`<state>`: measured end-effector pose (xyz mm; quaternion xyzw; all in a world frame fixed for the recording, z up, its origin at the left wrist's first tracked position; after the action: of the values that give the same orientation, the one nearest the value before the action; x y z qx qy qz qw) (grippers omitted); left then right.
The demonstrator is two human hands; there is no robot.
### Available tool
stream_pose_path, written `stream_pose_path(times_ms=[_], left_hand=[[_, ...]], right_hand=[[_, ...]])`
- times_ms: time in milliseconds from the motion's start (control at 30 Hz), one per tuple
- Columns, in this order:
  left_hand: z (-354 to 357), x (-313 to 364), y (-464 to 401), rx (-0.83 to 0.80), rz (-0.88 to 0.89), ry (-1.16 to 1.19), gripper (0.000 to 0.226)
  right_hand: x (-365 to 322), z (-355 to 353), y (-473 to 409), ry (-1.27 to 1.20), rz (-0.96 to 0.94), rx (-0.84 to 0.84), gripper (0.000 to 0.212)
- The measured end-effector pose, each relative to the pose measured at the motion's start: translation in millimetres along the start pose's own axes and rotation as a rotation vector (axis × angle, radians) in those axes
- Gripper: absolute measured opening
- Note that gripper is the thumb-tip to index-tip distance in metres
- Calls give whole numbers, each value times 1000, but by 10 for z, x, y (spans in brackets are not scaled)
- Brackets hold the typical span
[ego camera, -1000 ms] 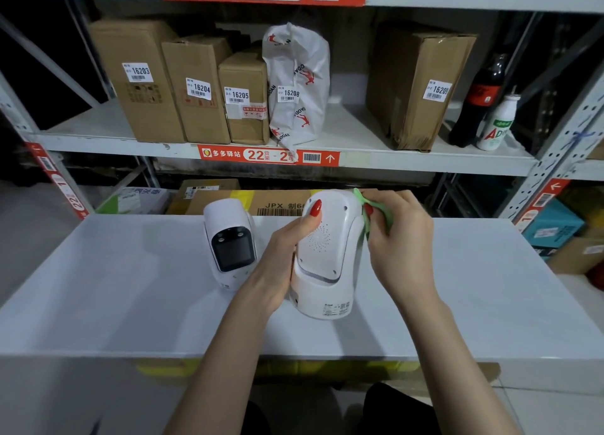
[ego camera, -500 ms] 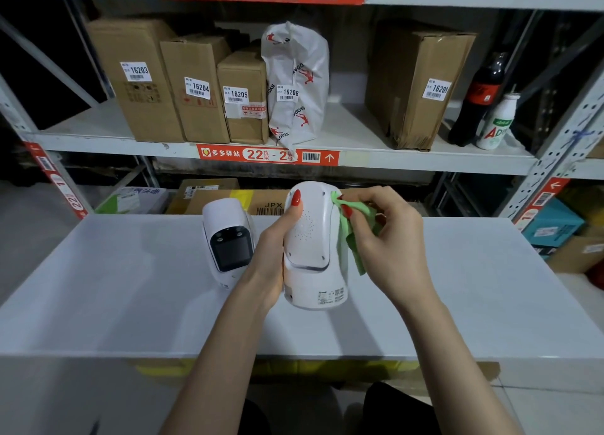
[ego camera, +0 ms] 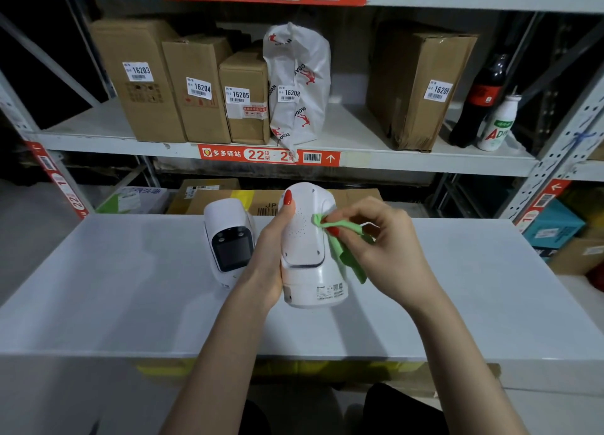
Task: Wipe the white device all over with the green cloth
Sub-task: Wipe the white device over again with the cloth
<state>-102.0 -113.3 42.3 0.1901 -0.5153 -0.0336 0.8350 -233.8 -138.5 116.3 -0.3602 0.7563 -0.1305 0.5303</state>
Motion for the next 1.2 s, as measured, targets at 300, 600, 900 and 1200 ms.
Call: stream_pose_path(times_ms=[300, 600, 900, 1200], left_hand=[[9, -87, -73, -12, -40, -14, 47], [-68, -131, -102, 19, -62, 35, 45], [-54, -167, -116, 13, -111, 125, 48], [-40, -199, -149, -37, -133, 80, 45]], right_hand=[[15, -74, -16, 52, -8, 28, 20], [36, 45, 20, -68, 46, -112, 20], [224, -178, 2, -35, 75, 183, 19], [167, -209, 9, -11, 33, 245, 30]])
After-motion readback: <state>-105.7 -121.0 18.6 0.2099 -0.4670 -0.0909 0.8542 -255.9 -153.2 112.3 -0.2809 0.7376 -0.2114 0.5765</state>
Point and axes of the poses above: each hand's wrist, its own y-axis away from the middle knuckle, its own z-axis out of the palm, x = y × z, the point moved 9 cm from there along -y, towards the middle knuckle, and after that the axes turned 10 degrees about -z, right-handed, at the moved point
